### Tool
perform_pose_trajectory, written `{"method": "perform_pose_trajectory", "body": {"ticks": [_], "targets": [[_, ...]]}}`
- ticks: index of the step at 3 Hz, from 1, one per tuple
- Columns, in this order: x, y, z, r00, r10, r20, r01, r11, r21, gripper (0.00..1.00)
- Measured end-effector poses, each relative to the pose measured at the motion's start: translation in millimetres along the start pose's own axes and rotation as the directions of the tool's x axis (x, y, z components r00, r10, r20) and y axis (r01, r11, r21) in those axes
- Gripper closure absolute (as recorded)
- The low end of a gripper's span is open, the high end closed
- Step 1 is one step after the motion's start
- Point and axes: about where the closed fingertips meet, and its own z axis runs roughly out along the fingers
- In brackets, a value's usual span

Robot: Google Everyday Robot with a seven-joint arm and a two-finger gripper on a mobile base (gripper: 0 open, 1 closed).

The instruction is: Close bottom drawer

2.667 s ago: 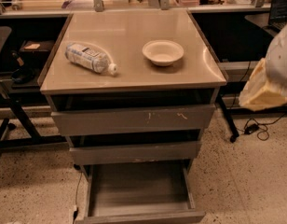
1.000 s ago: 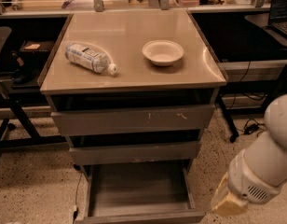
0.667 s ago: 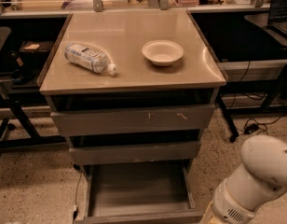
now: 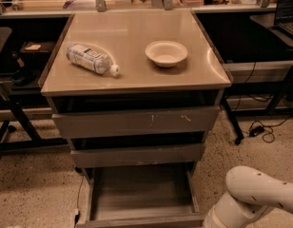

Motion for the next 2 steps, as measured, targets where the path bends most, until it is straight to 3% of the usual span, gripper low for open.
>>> {"method": "perform_pose_trajectory", "body": {"ticks": [1,2], "targets": [[0.1,0.6,0.9,1.0,-0.001,-0.001,0.001,1.0,-0.003,1.0],[-2.6,-19.0,20.2,0.999,-0.002,0.034,0.003,0.9998,-0.021,1.0]]}}
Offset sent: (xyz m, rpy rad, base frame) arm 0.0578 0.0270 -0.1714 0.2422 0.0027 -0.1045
